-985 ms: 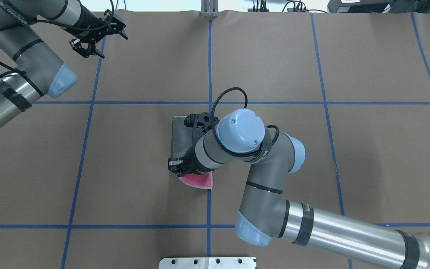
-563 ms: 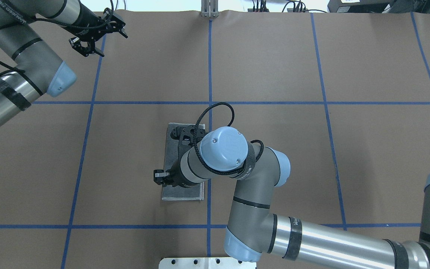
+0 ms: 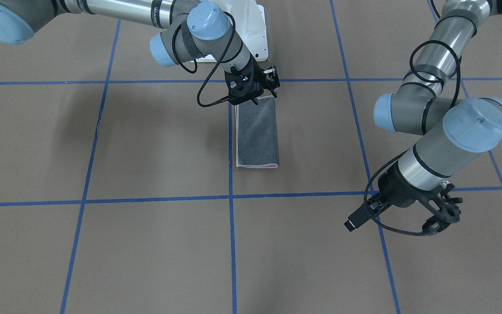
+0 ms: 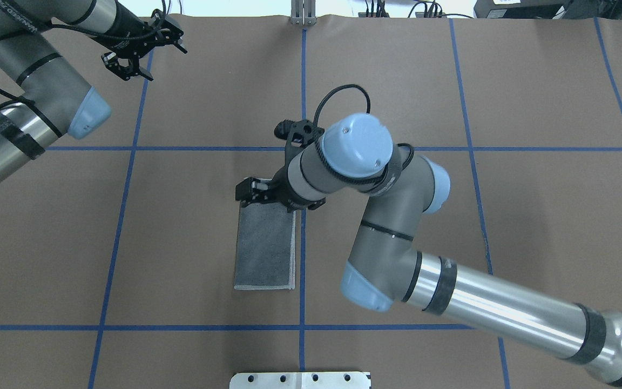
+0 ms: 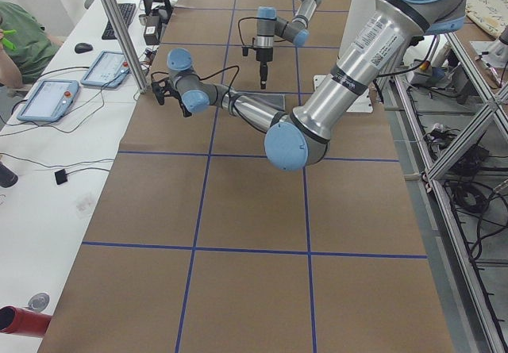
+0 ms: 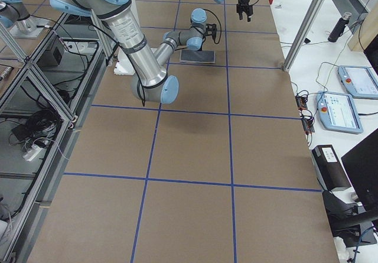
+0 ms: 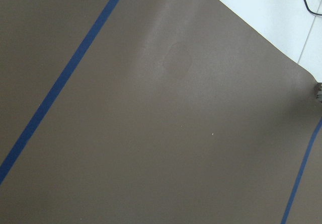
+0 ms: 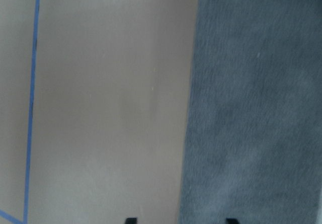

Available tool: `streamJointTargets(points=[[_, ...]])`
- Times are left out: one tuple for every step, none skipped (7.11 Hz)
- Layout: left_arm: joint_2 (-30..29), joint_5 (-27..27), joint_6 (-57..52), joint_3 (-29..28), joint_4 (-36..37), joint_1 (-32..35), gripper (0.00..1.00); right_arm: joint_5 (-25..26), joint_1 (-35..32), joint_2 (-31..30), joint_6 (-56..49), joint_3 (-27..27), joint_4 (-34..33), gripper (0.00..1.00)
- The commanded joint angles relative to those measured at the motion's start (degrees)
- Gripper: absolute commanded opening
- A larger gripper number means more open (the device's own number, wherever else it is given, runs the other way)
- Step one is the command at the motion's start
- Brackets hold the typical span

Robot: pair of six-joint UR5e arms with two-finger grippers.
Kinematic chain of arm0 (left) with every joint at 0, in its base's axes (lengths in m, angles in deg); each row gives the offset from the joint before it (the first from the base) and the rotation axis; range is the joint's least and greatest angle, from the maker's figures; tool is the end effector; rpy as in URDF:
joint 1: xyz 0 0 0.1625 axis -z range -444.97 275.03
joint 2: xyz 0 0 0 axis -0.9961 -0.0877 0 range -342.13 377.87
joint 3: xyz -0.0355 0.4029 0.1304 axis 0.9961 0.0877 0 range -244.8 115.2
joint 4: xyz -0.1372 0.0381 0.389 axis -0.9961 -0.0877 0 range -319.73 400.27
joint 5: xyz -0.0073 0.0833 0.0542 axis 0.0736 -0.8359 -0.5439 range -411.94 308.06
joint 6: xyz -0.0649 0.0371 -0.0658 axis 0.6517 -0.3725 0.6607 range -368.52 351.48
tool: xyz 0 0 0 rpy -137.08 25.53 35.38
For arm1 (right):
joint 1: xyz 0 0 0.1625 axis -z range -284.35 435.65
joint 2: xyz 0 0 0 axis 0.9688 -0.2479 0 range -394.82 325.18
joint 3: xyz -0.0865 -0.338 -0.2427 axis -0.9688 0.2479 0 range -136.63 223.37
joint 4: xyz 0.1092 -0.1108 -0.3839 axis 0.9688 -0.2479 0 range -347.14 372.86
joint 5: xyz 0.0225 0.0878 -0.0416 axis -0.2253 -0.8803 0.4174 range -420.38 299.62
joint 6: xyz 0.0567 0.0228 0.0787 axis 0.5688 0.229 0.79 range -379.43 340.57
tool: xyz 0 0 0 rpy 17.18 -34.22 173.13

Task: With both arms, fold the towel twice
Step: 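Release the towel and raise the right gripper away while the left gripper approaches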

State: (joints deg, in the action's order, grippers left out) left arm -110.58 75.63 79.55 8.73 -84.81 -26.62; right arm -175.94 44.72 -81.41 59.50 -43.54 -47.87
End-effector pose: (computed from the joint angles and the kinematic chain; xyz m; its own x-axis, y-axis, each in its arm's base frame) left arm 0.3309 -0.6751 0.3077 0.2987 -0.4338 -0.8501 0.3963 0.8667 -0.3030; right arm -0.5628 -0.4424 0.1553 0.3160 -0.0126 0.9487 -0.0571 0.9978 0.0322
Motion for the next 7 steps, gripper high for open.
streamJointTargets(points=[[4.8, 0.8, 4.2, 8.2, 1.4, -0.9, 1.00, -7.4, -11.2, -1.5, -6.5, 0.2, -7.2, 1.00], [8.8, 0.8, 7.1, 15.4, 1.4, -2.5, 1.00, -8.1, -14.6, -3.3, -11.3, 0.2, -8.9, 1.00], [14.0, 0.5, 10.6, 22.6, 1.4, -5.3, 1.00, -9.2, -18.0, -5.0, -14.6, 0.3, -9.2, 1.00], [16.7, -2.2, 14.5, 27.4, 1.4, -9.4, 1.00, -12.0, -21.5, -7.5, -18.2, 0.3, -9.2, 1.00], [20.0, -11.4, 18.1, 31.6, 1.4, -18.0, 1.00, -14.8, -23.7, -10.1, -20.8, 0.2, -9.0, 1.00], [20.5, -19.9, 21.0, 32.9, 1.4, -26.6, 1.00, -15.6, -24.1, -11.3, -20.8, -0.4, -8.8, 1.00], [20.4, -26.0, 23.4, 33.0, 1.3, -33.3, 1.00, -15.3, -24.1, -11.9, -20.8, 0.0, -8.5, 1.00]])
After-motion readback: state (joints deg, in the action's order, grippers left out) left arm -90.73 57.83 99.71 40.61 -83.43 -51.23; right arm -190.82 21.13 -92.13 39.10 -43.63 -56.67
